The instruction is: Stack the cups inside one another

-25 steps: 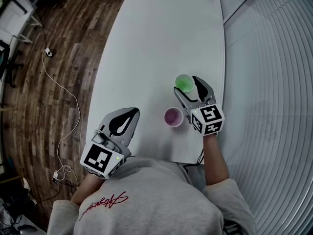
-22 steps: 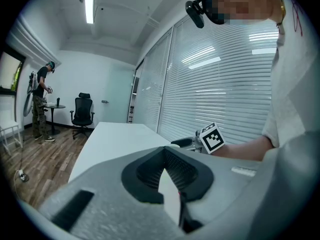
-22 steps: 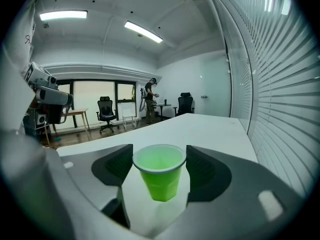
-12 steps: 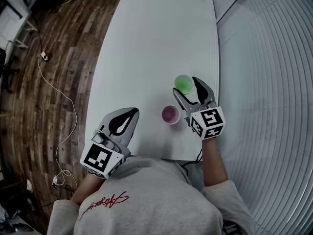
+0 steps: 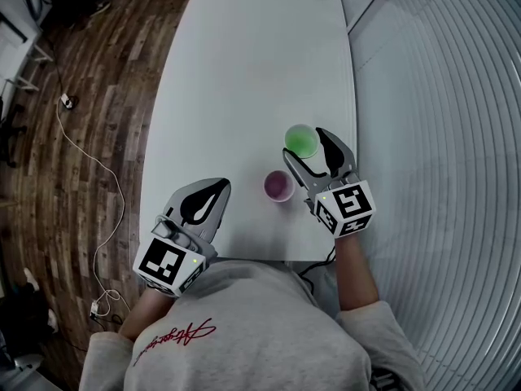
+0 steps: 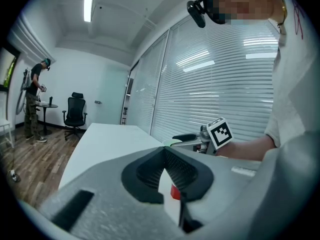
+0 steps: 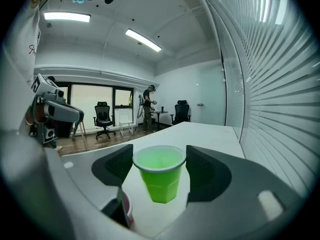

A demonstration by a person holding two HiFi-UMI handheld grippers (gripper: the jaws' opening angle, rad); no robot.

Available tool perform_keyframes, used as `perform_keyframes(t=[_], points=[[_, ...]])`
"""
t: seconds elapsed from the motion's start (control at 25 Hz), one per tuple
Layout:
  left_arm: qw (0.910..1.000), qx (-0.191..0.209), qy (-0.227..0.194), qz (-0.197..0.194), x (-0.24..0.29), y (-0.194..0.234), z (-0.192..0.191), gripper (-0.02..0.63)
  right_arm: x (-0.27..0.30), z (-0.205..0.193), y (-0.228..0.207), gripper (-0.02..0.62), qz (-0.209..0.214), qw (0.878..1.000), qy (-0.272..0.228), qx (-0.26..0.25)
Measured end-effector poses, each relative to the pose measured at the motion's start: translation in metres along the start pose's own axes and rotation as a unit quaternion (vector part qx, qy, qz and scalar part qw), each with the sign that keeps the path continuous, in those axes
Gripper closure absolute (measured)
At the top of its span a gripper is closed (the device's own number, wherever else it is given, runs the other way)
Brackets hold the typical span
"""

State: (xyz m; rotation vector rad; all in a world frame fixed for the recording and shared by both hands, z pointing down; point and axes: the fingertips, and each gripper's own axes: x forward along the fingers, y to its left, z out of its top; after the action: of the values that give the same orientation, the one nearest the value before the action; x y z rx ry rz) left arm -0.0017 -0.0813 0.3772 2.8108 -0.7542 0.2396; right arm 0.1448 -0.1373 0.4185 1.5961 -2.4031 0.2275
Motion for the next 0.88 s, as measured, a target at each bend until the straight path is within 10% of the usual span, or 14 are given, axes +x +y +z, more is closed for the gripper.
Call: perform_keyframes(t=[0.88], points=[[0.9997, 0.008, -0.007, -0.020, -0.005, -0.017, 0.004, 0.612, -0.034, 0.019, 0.037, 0.262, 0.017, 0.999, -0.033, 0.014]])
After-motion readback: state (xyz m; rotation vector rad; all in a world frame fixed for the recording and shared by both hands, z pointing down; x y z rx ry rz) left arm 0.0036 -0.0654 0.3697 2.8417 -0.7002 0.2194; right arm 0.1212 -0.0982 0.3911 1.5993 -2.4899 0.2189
